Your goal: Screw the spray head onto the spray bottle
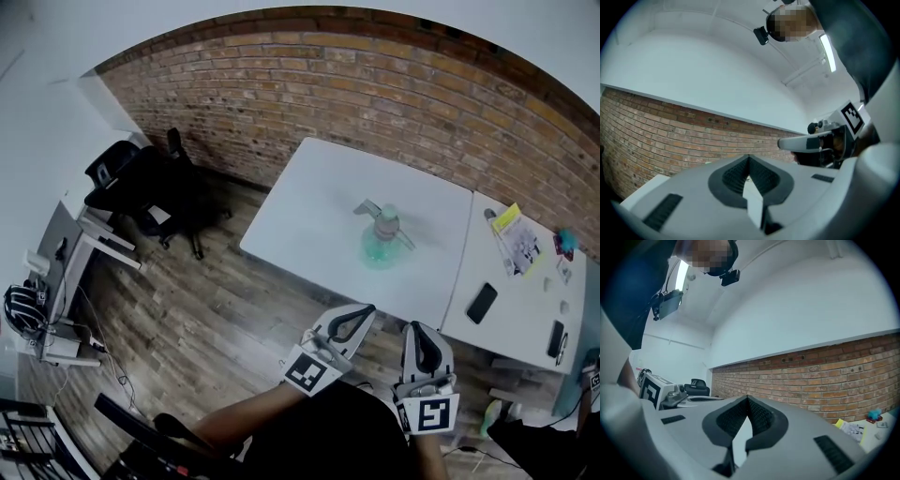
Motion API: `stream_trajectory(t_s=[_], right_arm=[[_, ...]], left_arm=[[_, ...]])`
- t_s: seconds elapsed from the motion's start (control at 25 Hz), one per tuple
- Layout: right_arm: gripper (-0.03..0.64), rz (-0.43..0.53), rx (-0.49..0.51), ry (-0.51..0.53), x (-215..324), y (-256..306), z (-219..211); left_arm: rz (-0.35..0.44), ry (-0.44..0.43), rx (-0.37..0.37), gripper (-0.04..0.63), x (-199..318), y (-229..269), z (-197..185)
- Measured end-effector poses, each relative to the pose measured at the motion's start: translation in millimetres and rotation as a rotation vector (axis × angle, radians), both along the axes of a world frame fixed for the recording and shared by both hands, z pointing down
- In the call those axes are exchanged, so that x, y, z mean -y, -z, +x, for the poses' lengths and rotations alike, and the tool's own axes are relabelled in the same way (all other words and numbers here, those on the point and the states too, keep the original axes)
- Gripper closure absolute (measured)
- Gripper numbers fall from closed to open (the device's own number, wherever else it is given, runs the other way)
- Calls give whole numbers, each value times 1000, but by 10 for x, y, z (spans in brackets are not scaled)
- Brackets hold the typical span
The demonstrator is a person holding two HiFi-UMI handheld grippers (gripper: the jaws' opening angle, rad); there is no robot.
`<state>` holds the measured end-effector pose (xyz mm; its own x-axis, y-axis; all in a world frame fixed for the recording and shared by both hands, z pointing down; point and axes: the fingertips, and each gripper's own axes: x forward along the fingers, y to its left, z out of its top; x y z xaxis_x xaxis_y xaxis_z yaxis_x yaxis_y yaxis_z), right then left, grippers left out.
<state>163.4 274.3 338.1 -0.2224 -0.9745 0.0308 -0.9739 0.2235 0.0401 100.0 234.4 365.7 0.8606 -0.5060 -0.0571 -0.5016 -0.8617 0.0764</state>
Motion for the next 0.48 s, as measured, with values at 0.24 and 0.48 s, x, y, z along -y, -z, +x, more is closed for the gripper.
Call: stream_trajectory(t_s=[0.24,0.48], right_arm=[[609,18,-43,-12,-132,24,61],[609,1,-55,-24,-208,-6,36]], left_arm=[[-11,-9,11,593,-112,-26,37],[-25,-12,-6,594,-221,-36,-10]])
